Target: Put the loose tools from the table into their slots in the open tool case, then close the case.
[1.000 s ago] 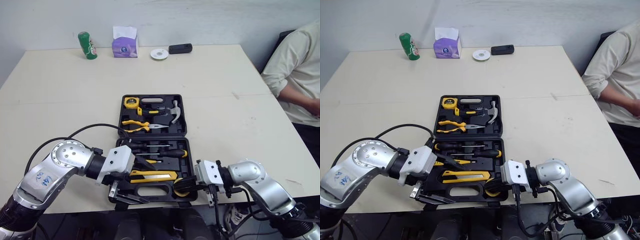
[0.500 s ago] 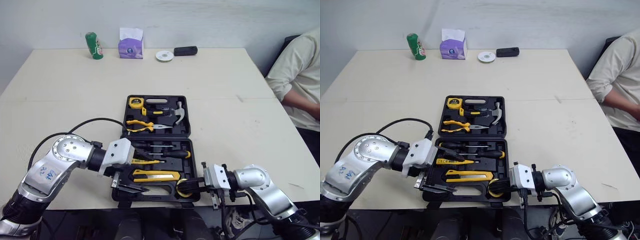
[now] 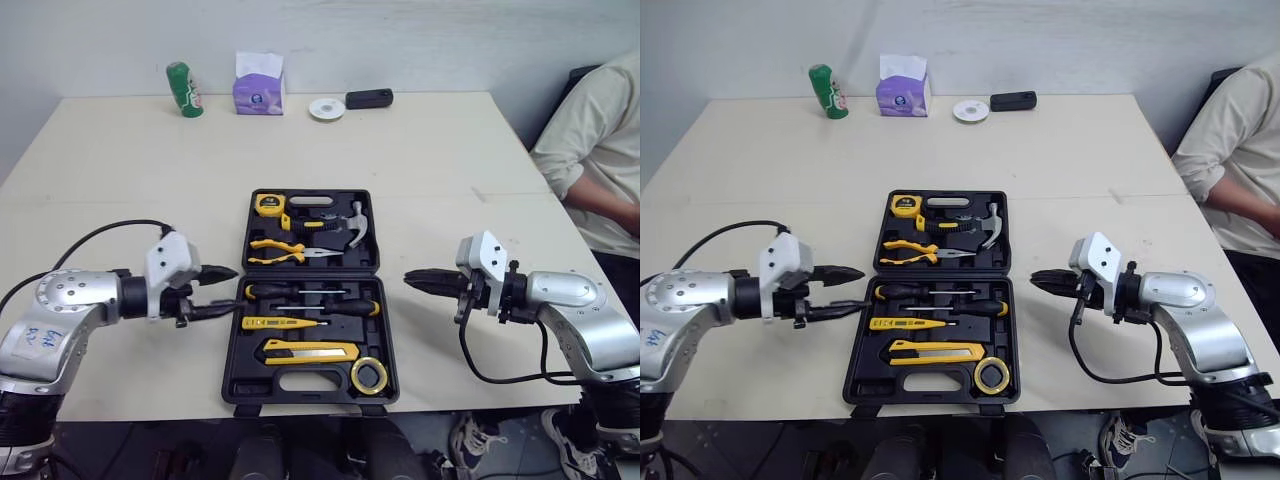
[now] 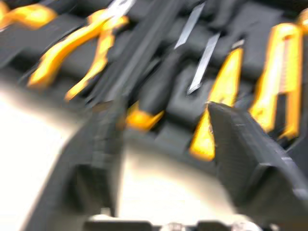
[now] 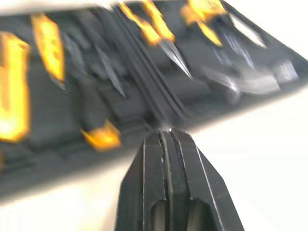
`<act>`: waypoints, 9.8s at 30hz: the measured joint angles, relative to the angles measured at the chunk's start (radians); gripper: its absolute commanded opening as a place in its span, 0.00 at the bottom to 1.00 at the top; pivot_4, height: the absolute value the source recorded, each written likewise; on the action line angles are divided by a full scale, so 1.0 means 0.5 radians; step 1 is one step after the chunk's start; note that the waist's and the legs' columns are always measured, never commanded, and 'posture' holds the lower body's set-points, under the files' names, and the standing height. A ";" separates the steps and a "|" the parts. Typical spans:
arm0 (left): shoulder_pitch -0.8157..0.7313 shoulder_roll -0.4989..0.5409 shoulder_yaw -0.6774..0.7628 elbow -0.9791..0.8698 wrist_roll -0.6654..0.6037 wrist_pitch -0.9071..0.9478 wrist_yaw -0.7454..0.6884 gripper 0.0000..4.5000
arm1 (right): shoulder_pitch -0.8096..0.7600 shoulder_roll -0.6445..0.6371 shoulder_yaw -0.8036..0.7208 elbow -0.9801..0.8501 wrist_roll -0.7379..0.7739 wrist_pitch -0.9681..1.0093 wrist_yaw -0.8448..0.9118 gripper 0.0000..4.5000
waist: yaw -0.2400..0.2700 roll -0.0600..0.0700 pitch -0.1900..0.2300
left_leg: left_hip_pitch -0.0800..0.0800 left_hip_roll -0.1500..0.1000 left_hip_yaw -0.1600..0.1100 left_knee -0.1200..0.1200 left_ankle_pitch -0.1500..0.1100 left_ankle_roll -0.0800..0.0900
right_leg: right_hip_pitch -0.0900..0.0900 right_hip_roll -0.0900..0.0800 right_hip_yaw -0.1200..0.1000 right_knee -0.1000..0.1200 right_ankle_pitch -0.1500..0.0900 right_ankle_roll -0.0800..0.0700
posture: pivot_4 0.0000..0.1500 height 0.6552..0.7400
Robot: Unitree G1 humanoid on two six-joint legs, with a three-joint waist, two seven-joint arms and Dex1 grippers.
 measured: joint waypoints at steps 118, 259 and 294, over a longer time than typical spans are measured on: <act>-0.465 -0.786 -0.163 0.430 0.540 -0.510 1.188 0.00 | -0.576 0.511 0.317 0.504 -0.805 -0.807 -1.025 0.00 | -0.101 0.005 0.000 | -0.031 -0.002 0.009 -0.006 0.018 -0.005 | -0.037 -0.001 0.002 0.014 0.004 -0.001 | 1.00 0.83; -1.578 -1.308 -1.241 1.388 0.907 -1.008 -0.481 0.00 | 0.561 -0.064 -0.185 -1.132 0.153 0.874 -0.386 0.01 | -0.044 -0.022 -0.032 | -0.016 0.001 -0.007 0.031 -0.005 0.023 | 0.002 0.001 -0.004 0.002 0.009 0.007 | 1.00 0.83; -1.116 -0.570 -0.810 0.094 0.202 0.178 -0.853 0.00 | 0.844 -0.294 -0.339 -1.444 0.441 0.886 -0.114 0.01 | -0.083 -0.015 -0.022 | -0.003 0.029 -0.004 0.025 -0.010 -0.017 | 0.002 0.034 0.008 0.004 -0.004 -0.011 | 1.00 0.83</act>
